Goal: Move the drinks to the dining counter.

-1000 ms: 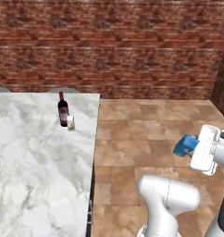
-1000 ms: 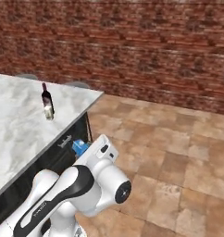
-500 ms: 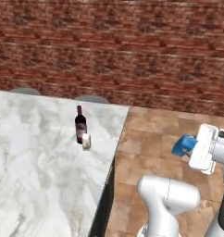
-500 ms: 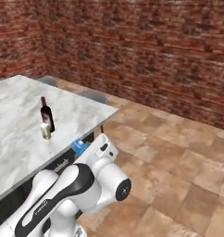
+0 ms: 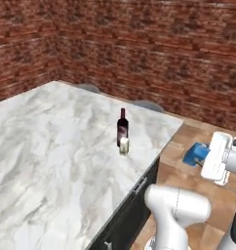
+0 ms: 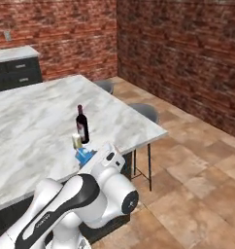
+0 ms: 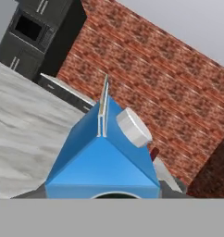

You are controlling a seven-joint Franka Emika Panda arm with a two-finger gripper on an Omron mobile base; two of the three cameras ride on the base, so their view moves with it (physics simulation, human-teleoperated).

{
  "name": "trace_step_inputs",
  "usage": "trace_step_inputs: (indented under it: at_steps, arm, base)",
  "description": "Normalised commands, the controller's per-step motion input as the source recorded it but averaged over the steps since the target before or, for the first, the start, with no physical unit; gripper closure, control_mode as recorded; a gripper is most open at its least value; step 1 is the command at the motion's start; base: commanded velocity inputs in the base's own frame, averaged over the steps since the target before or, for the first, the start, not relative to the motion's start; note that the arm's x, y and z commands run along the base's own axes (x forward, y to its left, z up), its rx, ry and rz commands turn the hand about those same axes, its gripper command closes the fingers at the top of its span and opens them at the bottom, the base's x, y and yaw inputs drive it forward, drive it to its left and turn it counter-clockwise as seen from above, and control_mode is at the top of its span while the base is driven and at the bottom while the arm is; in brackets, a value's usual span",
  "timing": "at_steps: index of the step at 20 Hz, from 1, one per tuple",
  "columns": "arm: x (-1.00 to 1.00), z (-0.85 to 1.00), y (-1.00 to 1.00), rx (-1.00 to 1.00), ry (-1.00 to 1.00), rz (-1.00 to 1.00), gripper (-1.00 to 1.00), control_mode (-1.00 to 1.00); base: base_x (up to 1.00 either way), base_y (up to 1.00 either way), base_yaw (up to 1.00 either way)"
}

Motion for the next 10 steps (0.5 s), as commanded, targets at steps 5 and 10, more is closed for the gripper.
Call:
trace_step_inputs:
  at_steps: [5,10]
  arm:
    - [0.0,0.0,0.0,0.0,0.0,0.0,1.0,1.0]
    - [0.0,0.0,0.0,0.0,0.0,0.0,1.0,1.0]
  base:
    - [0.55,-0.28,0.61]
    - [0.65,-0.5,0.49]
